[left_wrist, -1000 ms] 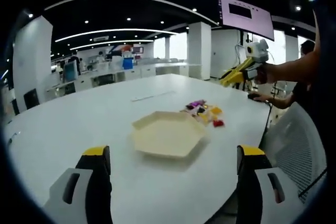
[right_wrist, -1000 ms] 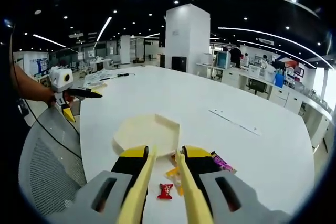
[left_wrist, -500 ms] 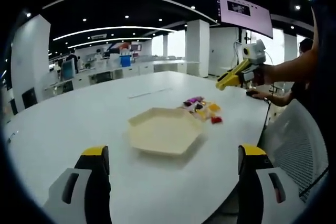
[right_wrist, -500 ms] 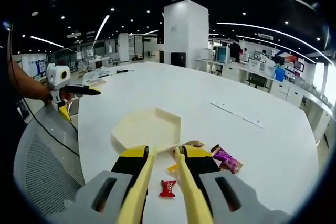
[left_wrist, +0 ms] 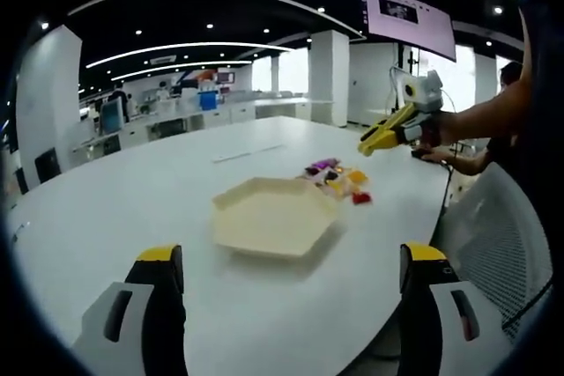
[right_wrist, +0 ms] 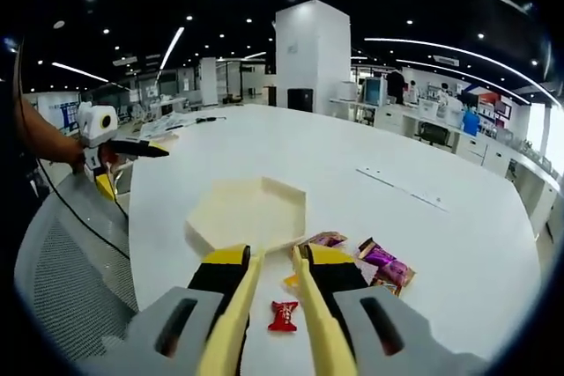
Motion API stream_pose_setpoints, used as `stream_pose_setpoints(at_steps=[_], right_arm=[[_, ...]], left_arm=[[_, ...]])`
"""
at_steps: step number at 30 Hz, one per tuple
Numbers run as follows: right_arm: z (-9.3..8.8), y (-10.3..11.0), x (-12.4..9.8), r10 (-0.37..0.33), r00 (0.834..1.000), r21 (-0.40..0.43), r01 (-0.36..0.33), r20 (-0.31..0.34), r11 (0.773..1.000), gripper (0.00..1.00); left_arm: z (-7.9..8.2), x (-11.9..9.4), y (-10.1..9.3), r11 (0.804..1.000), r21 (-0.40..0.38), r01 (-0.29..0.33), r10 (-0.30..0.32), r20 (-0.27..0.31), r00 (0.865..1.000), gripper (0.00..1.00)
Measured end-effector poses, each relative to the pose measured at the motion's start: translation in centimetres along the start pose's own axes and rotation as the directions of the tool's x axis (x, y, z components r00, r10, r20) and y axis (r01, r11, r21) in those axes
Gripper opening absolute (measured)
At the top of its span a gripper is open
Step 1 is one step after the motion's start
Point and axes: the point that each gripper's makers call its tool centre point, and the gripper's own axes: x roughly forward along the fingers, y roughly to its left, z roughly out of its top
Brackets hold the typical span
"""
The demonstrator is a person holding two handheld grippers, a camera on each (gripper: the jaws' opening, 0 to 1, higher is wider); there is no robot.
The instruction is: Place the target food into the container with the food tongs after gripping and lifting it, then release it inside without dropping or visibly crushing the food.
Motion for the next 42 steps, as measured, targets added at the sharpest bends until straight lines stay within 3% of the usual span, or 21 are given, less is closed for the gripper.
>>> stream_pose_setpoints(at_steps=[15, 28, 42], right_arm=[[-3.6, 0.6, 1.0, -0.005, 0.999, 0.029, 0.007, -0.053, 1.000, 0.24], [-7.1, -0.3, 2.3, -0.031, 0.992, 0.064, 0.039, -0.121, 0.997, 0.24], [-8.8, -0.5, 2.9, -0.023, 0.983, 0.045, 0.032, -0.182, 0.998, 0.24]], left_arm=[[-0.3, 0.1, 0.0, 1.000, 0.007, -0.003, 0.003, -0.017, 1.000, 0.99], [-0.6, 0.2, 0.0, 1.000, 0.006, 0.002, -0.002, -0.031, 1.000, 0.98], [-0.7, 0.2, 0.0, 1.000, -0.006, 0.003, -0.003, -0.029, 1.000, 0.98]])
